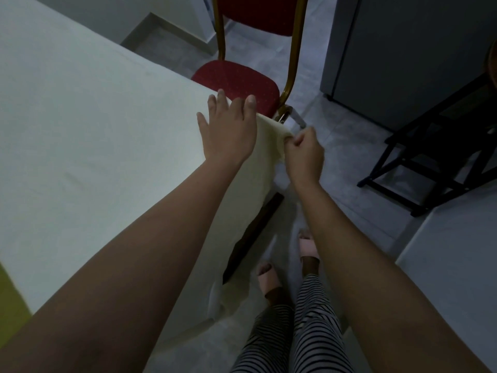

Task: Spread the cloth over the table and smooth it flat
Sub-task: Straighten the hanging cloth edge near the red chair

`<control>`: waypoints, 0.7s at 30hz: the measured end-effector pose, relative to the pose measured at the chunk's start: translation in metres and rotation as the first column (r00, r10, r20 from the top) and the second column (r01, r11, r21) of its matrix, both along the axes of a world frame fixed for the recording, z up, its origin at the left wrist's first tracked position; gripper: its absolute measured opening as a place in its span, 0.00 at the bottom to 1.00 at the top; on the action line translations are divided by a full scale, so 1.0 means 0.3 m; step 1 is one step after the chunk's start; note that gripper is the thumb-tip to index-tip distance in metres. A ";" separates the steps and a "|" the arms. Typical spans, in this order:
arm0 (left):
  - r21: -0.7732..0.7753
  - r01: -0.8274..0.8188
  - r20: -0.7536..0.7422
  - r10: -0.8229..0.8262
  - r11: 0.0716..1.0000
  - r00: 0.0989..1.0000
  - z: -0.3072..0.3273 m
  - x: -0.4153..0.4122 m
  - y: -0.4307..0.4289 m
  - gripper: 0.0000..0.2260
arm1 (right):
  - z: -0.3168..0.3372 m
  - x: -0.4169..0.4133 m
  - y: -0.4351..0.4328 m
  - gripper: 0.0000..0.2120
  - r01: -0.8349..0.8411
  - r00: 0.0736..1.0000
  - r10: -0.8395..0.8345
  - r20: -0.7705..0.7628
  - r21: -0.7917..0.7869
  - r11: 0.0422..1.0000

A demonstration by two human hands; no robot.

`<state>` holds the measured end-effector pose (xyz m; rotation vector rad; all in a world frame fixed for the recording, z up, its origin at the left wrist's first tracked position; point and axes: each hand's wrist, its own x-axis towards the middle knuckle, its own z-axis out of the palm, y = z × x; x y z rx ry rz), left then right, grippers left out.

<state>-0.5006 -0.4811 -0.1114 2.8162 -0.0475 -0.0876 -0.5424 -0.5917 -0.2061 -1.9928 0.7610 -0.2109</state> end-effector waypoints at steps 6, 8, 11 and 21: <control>0.047 0.012 0.011 -0.012 0.999 1.000 0.001 -0.001 0.003 0.21 | -0.058 -0.002 0.087 0.24 -0.349 0.934 0.356 -0.034 0.127 0.928; 0.032 0.010 0.015 -0.011 0.999 1.000 0.000 -0.001 0.001 0.20 | -0.063 0.015 0.113 0.22 -0.364 0.931 0.364 0.009 0.060 0.929; 0.014 0.009 0.027 -0.009 1.000 1.000 -0.005 0.000 0.002 0.21 | -0.056 0.025 0.147 0.17 -0.267 0.963 0.268 -0.006 0.064 0.962; 0.013 0.014 0.024 -0.014 1.000 1.000 -0.010 0.005 0.003 0.21 | 0.015 -0.240 0.115 0.06 -0.175 0.979 0.196 0.064 -0.243 0.954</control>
